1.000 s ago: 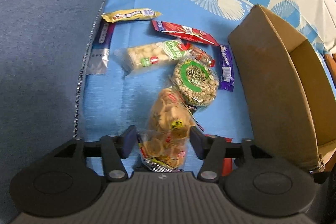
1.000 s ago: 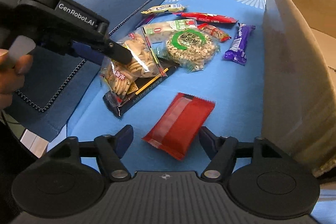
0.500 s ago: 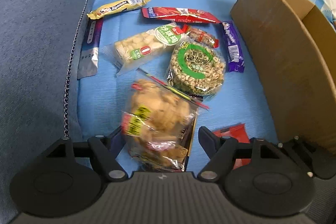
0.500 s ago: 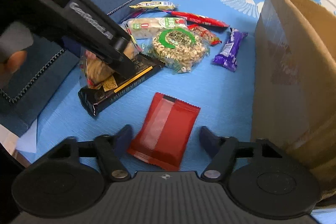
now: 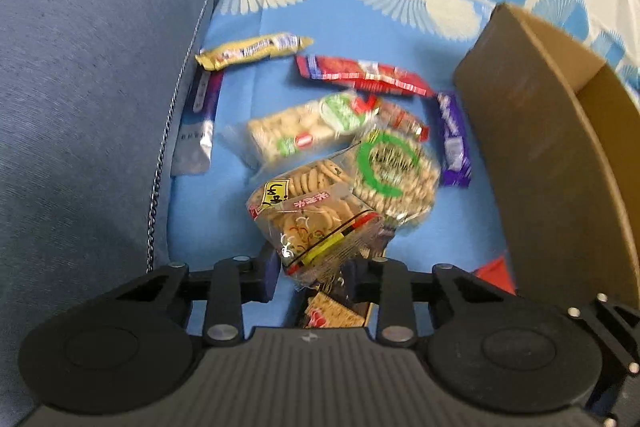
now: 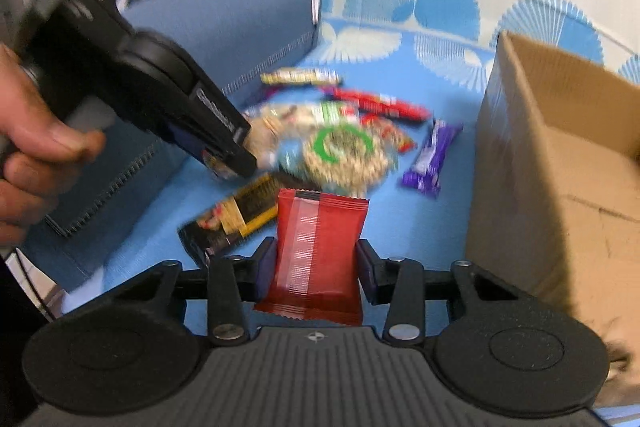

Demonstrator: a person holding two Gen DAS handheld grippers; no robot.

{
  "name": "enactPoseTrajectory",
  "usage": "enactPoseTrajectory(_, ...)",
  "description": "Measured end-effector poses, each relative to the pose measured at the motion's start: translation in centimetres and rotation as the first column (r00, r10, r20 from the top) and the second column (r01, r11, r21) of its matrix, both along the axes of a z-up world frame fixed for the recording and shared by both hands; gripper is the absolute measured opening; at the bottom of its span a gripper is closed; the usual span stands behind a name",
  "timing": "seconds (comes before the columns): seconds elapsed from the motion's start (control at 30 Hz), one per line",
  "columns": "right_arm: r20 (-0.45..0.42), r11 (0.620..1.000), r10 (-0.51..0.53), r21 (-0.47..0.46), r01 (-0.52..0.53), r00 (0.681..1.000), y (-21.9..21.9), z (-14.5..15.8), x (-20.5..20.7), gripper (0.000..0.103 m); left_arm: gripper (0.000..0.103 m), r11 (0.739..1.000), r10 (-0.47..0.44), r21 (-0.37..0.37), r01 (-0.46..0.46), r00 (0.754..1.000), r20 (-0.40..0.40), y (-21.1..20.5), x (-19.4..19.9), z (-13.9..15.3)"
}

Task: Organize snacks
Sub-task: 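Grasp the red packet with the right tool while the left tool grasps the cookie bag, then carry the red packet and cookie bag over the cardboard box with both tools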

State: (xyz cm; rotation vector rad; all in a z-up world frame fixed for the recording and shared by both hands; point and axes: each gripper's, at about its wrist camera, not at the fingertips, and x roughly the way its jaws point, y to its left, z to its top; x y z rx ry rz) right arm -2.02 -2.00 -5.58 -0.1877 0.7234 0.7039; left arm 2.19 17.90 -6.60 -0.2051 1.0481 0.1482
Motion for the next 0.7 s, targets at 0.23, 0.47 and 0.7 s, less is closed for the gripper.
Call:
enactPoseTrajectory(0.23,0.076,0.994,-0.013,0.108,0.005,0.997,-3.2,5.3,0.0,0.044,0.029,0.999,0.032,-0.027,-0.030,0.997,0.073,0.1,-0.2,1.4)
enactPoseTrajectory(0.47,0.233,0.987,-0.041,0.162,0.003,0.972,-8.0,11.4,2.9,0.044,0.018,0.998,0.045,-0.043,-0.038,0.985,0.166,-0.3,0.0,2.9)
enactPoseTrajectory(0.7,0.181,0.969,-0.191,0.192,0.156,0.965,-12.7,9.3,6.0,0.044,0.017,0.996,0.071,-0.071,-0.058,0.978,0.197,-0.7,0.9,3.3)
